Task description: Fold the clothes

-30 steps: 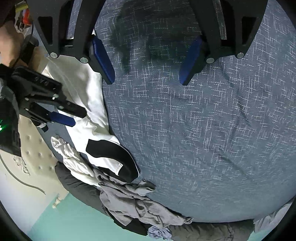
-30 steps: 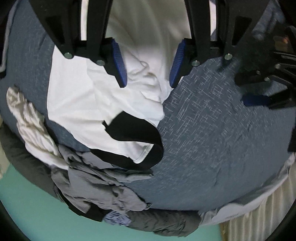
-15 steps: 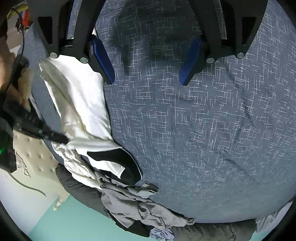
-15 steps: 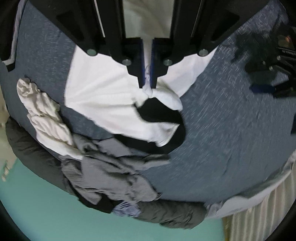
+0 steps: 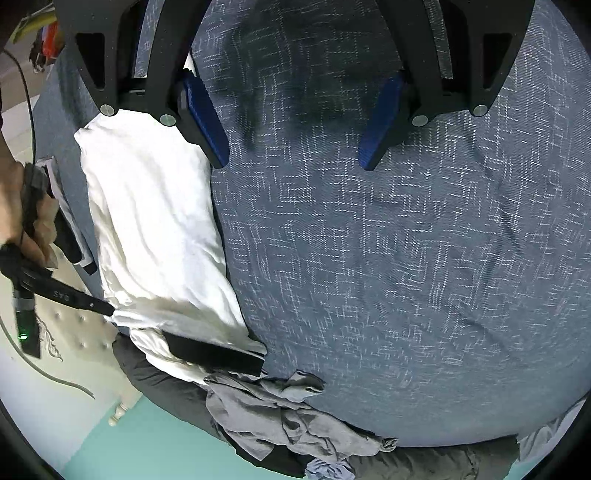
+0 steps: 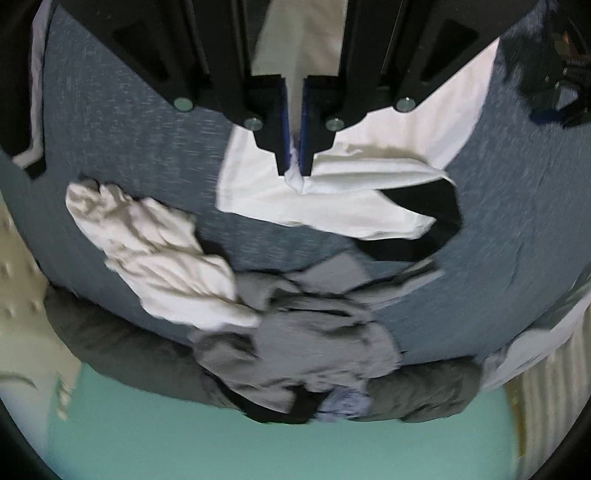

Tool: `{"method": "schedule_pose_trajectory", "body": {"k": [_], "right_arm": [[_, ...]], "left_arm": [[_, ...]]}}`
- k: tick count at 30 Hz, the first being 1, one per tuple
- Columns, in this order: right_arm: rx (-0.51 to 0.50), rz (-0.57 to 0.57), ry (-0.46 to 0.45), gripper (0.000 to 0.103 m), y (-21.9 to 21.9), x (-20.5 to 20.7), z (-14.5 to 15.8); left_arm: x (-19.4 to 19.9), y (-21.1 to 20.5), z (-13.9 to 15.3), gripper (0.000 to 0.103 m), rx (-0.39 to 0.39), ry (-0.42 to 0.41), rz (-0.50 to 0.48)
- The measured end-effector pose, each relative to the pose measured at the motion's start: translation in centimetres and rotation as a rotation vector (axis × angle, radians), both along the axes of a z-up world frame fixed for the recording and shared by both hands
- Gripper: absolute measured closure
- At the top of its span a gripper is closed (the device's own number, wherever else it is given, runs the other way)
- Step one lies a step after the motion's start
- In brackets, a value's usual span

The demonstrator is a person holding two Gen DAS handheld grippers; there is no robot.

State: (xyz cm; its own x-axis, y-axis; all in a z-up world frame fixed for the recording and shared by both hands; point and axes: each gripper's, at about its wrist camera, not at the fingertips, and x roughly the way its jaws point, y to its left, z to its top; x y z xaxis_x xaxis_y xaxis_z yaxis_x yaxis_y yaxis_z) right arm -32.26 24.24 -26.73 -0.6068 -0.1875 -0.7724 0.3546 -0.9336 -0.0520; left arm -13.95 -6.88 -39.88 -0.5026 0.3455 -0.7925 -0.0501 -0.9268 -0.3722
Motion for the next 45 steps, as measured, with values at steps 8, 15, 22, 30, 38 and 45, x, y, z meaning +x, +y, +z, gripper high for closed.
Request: {"method": "schedule_pose_trajectory", "body": {"k": [8, 15, 22, 30, 38, 45], "right_arm": [[-0.106, -0.181, -0.154, 0.099, 4.9, -3.1, -5.2], [-0.175, -0.196, -0.166, 0.097, 5.8, -3.4, -6.0], [-0.183, -0.086, -0.088, 0.074, 4.5, -3.6, -3.1], [-0.1, 0.032, -0.17, 0.067, 0.7, -5.9, -4.3], [-0.053, 0.172, -0.174, 0.067, -2.6, -6.2, -5.7], [-0.014, 0.22, -0.149, 0.102, -4.6, -6.4, -6.2]], "left_arm": [[-0.2, 0.3, -0.2, 0.027, 0.0, -0.006, -0.011], [-0.3, 0.6, -0.4, 0.027, 0.0, -0.012, -0.02], [-0.5, 0.8, -0.4, 0.027, 0.002, -0.011, -0.022], [-0.7, 1.1, -0.4, 0.027, 0.004, -0.011, -0.027], [-0.7, 1.3, -0.4, 0.027, 0.006, -0.011, -0.034], [-0.7, 1.4, -0.6, 0.027, 0.006, -0.015, -0.037]]}}
